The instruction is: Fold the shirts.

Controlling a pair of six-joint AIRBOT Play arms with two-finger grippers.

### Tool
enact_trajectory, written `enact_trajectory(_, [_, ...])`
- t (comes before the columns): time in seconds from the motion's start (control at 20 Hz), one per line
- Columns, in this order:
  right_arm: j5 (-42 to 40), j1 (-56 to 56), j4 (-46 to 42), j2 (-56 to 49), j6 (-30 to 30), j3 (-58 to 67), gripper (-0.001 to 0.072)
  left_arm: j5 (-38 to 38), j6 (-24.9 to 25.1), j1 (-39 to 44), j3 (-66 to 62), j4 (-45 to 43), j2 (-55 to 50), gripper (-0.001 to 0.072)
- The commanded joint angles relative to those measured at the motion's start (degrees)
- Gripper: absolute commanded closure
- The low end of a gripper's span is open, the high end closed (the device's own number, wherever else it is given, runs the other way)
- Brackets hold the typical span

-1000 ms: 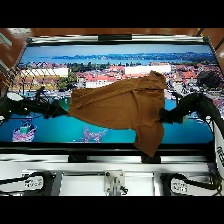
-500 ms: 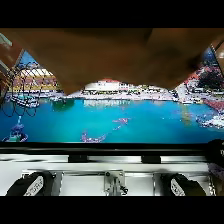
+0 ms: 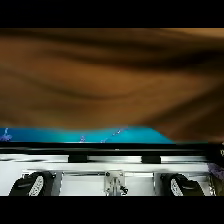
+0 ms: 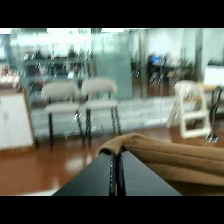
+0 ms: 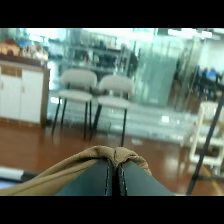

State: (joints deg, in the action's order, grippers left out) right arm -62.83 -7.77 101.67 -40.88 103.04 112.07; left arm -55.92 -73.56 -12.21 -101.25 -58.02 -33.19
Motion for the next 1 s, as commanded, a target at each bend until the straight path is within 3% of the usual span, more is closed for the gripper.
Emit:
enact_trajectory(0.0, [-14.38,0.02,-3.28,-3.67,-2.14,0.42,0.0641,-9.2,-1.33,-0.02,3.21,-7.56,-1.68,0.0674])
enact_trajectory(0.15, [-28.39,0.02,-3.23,-13.25,-6.27,-0.59,0.0641,-14.56,-1.29,-0.02,10.16,-9.73,-6.43,0.0674])
enact_trajectory(0.3, [-29.11,0.02,-0.28,-23.21,-8.63,-8.87,0.0641,-16.31,-1.29,0.02,20.55,-9.7,-14.08,0.0674])
enact_trajectory(0.5, [-12.87,3.52,2.75,-39.45,-8.52,-16.96,0.0641,-13.44,-1.31,0.11,26.91,-8.96,-30.29,0.0674])
enact_trajectory(0.8, [23.12,7.34,3.43,-57.18,-12.15,-16.96,0.0641,5.66,-1.29,0.46,21.44,3.48,-52.17,0.0674])
enact_trajectory(0.95, [31.87,6.82,3.37,-60.78,-13.73,-16.96,0.0641,14.93,-1.29,1.7,19.61,6.56,-57.59,0.0673])
